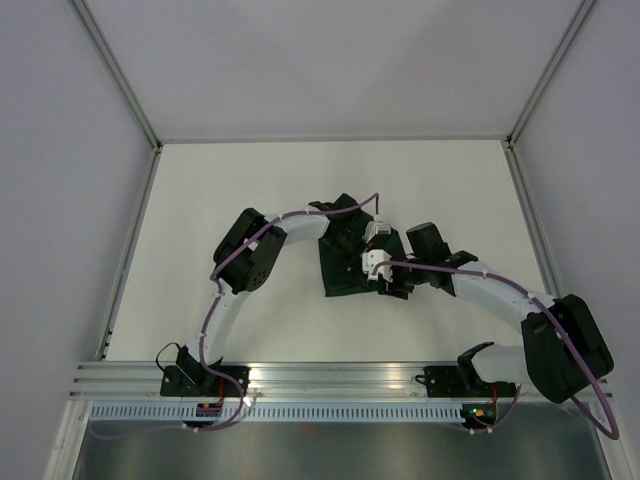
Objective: Fold the napkin, place the utensils inside, and roll it up
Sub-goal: Roll the napkin at the center of the board.
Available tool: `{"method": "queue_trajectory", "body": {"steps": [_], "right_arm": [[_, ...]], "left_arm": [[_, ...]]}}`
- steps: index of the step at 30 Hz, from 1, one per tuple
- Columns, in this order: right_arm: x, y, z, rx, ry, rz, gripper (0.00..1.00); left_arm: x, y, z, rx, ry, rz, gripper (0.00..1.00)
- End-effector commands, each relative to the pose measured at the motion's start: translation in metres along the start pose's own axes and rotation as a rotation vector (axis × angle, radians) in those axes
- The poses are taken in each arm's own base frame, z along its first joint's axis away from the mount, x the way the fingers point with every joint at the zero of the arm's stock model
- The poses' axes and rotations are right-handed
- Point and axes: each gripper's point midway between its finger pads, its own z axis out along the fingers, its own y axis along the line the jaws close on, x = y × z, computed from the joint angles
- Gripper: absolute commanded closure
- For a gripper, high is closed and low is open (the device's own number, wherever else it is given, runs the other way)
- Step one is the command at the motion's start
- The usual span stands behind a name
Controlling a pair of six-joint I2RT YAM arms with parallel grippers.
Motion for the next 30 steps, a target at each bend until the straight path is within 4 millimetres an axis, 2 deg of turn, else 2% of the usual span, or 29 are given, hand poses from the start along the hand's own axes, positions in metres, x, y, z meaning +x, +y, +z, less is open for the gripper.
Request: {"method": "queue_trajectory", "body": {"steps": [1, 6, 21, 29, 30], "right_arm": [[0.001, -0.011, 0.006, 0.069, 0.027, -0.092, 0.4], [0.009, 0.001, 0.018, 0.016, 0.056, -0.1, 0.4], [0.018, 0.023, 0.037, -0.071, 0.103, -0.135, 0.39], [0.028, 0.026, 0.045, -0.099, 0.138, -0.121, 0.44], [0.03, 0.027, 0.046, -0.105, 0.143, -0.118, 0.47]], "left_arm": [[0.044, 0.026, 0.014, -0.059, 0.123, -0.168, 0.98], [0.047, 0.028, 0.016, -0.056, 0.129, -0.185, 0.98], [0.04, 0.031, 0.016, -0.063, 0.12, -0.182, 0.96], [0.037, 0.03, 0.016, -0.058, 0.113, -0.173, 0.94], [0.037, 0.029, 0.016, -0.054, 0.113, -0.173, 0.94]]}}
